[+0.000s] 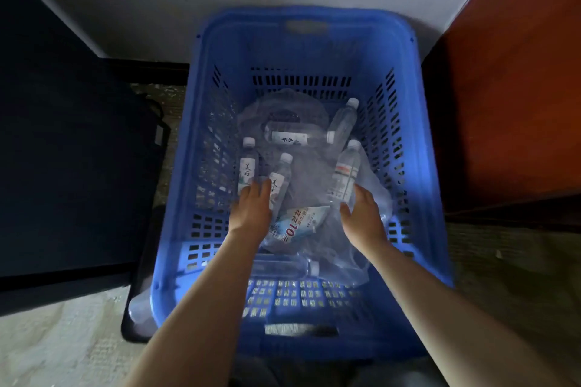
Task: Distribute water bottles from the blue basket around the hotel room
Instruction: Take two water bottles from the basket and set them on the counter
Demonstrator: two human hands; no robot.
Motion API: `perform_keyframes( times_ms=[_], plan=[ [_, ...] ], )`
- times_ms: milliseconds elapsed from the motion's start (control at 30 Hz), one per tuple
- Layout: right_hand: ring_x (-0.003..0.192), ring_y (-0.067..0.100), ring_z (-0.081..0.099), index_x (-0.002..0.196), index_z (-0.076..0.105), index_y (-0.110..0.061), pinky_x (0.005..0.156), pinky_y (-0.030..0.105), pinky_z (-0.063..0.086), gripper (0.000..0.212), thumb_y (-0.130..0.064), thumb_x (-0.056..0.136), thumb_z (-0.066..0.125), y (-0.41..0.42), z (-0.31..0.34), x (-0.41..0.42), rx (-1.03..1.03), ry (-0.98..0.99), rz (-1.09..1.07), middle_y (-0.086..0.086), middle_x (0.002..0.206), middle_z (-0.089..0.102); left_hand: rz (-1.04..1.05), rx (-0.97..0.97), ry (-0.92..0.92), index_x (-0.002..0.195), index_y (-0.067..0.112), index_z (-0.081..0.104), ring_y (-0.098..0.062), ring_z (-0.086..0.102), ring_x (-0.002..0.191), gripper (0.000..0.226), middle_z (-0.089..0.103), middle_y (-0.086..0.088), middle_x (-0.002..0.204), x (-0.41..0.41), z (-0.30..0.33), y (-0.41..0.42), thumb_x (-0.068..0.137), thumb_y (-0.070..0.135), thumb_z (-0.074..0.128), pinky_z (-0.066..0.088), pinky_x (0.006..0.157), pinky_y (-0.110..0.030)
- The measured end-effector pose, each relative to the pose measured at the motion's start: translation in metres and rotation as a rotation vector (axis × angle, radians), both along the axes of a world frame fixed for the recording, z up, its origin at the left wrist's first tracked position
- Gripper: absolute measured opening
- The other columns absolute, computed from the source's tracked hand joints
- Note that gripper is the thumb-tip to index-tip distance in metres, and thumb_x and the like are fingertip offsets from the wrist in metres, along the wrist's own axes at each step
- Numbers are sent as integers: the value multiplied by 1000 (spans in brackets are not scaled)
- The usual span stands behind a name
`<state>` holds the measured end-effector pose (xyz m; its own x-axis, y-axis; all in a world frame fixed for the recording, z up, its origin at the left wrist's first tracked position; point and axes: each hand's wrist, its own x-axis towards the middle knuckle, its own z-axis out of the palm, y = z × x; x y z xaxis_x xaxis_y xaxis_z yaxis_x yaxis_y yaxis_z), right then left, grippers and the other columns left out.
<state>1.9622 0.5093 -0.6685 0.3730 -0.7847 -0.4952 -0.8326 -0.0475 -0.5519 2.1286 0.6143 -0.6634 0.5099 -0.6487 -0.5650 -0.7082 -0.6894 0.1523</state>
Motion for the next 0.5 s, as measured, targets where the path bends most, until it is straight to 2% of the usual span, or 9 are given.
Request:
perform_keyframes(
  times_ms=[67,200,400,500],
  plan=[
    [132,29,39,141,36,-4,108,39,36,49,-17,94,47,-10,-24,8,-14,14,-13,14,144,40,20,13,24,151,16,13,-27,20,143,65,16,-10,157,1,-26,-7,96,13,48,34,109,-46],
    [126,33,45,137,42,-4,104,37,38,46,-17,93,49,-23,-63,18,-37,-7,-91,19,136,47,37,14,57,148,12,19,-27,34,135,57,25,-10,153,1,-63,-15,97,14,44,39,103,-42],
    [126,35,43,139,38,-3,106,38,37,50,-15,92,51,-30,-97,28,-25,-45,-150,20,139,42,196,27,168,149,4,13,-34,36,134,62,25,-16,153,10,-99,-27,98,20,45,34,106,-41],
    [127,38,38,139,38,-1,106,37,32,51,-18,92,51,-32,-110,34,-101,20,-141,20,142,36,243,29,179,149,4,14,-35,39,132,61,30,-19,150,14,-111,-28,99,23,43,35,104,-40]
  ],
)
